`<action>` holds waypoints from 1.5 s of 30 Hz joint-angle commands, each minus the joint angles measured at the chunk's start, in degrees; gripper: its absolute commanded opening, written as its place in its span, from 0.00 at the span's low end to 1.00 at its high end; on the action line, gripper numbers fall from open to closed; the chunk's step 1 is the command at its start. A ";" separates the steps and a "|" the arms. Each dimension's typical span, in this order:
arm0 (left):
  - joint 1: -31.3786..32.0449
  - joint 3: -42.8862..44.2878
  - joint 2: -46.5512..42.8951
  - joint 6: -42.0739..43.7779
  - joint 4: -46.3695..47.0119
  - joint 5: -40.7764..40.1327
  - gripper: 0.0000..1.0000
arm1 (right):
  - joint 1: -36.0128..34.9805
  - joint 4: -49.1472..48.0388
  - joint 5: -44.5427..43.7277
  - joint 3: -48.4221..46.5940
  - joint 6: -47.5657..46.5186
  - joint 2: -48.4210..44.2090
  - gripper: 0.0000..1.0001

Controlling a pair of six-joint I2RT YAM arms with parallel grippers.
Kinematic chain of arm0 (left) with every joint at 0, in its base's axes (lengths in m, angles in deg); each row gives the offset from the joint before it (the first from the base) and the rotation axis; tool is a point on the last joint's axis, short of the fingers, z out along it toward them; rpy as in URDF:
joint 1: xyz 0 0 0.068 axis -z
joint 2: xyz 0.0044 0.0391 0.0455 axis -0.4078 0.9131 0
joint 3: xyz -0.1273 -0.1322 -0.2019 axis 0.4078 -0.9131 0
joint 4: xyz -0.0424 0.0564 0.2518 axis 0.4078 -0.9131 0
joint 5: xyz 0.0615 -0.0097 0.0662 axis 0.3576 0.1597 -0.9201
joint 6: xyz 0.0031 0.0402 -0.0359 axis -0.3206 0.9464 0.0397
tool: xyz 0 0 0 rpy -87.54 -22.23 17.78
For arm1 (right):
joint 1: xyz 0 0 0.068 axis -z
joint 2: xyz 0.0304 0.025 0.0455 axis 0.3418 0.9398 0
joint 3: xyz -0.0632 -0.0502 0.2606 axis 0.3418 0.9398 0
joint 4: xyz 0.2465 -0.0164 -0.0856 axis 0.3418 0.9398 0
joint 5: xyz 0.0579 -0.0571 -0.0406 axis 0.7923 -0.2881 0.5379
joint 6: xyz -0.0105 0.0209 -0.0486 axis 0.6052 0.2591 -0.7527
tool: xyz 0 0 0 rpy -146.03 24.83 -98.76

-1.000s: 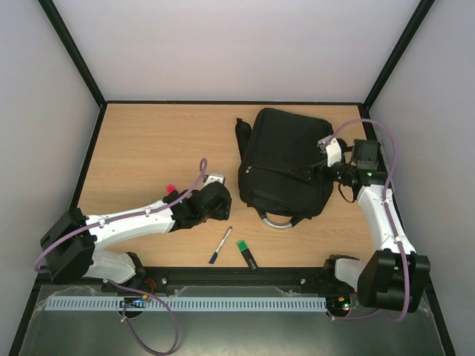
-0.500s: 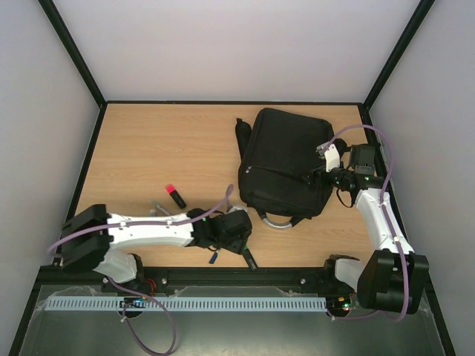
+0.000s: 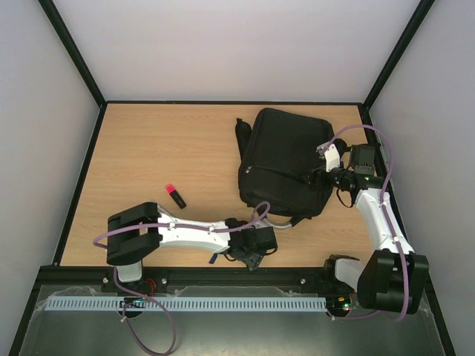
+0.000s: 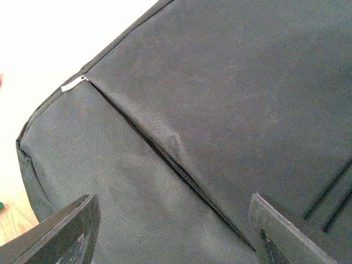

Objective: Pack the student bag
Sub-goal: Pick up the stationery from the center of the board.

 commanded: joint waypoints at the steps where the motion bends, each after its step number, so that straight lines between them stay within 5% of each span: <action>1: 1.62 1.82 1.56 0.35 -5.01 -1.30 0.72 | -0.13 0.77 0.77 0.11 -0.44 -0.01 0.74; 10: 2.05 1.84 3.12 -0.16 -6.84 -2.38 0.76 | -0.13 1.74 1.53 -0.29 -0.87 0.83 0.73; 17: 1.70 1.02 2.42 2.45 -8.55 -2.35 0.67 | -0.13 1.83 1.63 -0.30 -0.99 0.93 0.73; 22: -0.85 -0.83 0.33 6.30 -7.68 0.57 0.51 | -0.13 1.75 1.55 -0.22 -0.76 1.02 0.72; 25: -2.17 -1.66 -1.10 8.15 -7.28 2.52 0.50 | -0.13 1.97 1.73 -0.35 -0.87 1.17 0.71; 30: -2.43 -1.21 -2.31 10.14 -9.36 4.95 0.63 | -0.13 2.11 1.82 -0.40 -1.03 1.45 0.70; 45: -2.43 -3.12 -2.17 10.36 -10.20 8.55 0.45 | -0.13 1.92 1.22 -0.57 -0.19 2.11 0.69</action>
